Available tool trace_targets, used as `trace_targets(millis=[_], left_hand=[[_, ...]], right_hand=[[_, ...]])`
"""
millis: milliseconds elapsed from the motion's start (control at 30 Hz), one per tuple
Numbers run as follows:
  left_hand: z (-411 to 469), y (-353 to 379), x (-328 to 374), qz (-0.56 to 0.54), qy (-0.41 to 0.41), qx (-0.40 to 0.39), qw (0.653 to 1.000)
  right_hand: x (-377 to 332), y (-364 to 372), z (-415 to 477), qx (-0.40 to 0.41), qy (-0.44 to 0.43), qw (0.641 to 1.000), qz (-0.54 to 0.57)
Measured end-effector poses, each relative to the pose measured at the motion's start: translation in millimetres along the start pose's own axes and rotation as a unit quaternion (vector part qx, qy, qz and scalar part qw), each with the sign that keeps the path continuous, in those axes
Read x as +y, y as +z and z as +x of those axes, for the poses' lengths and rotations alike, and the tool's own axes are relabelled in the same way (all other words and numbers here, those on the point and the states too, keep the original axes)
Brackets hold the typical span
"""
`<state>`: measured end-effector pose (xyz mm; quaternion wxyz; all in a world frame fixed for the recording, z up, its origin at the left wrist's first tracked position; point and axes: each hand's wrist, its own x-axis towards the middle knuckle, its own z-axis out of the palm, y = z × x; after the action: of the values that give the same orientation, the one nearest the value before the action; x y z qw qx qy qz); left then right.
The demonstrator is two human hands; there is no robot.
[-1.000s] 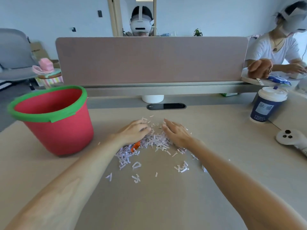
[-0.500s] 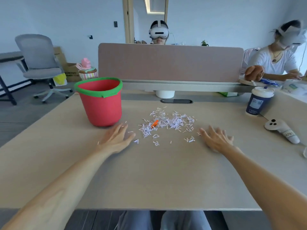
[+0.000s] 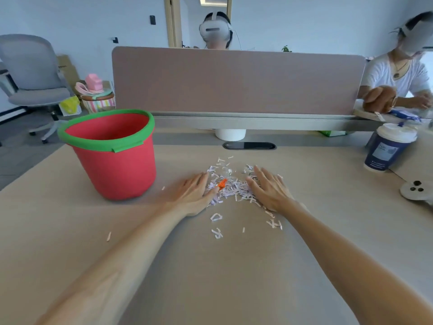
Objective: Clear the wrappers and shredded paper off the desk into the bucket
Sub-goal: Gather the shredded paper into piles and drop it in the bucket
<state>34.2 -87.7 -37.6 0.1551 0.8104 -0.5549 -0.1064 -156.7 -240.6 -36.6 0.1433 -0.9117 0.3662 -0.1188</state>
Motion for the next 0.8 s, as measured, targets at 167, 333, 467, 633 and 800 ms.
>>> trace_targets(millis=[167,333,467,633,800], left_hand=[[40,-4,6,-0.064,0.042,0.118,0.99],[86,-2,10,-0.035,0.004,0.049,0.998],[110,-2,23,-0.074,-0.02,0.038,0.996],[90,-11,36,-0.106,0.008,0.004,0.994],[43,-23,24,-0.116,0.008,-0.03,0.993]], right_hand=[[-5,5,37,0.062,-0.013,0.995,0.082],[1,10,71,0.0,0.029,0.999,0.028],[-10,10,89,-0.027,-0.032,0.995,0.087],[-12,-5,76,-0.06,-0.07,0.978,0.187],[19,-26,38,0.032,-0.003,0.985,0.168]])
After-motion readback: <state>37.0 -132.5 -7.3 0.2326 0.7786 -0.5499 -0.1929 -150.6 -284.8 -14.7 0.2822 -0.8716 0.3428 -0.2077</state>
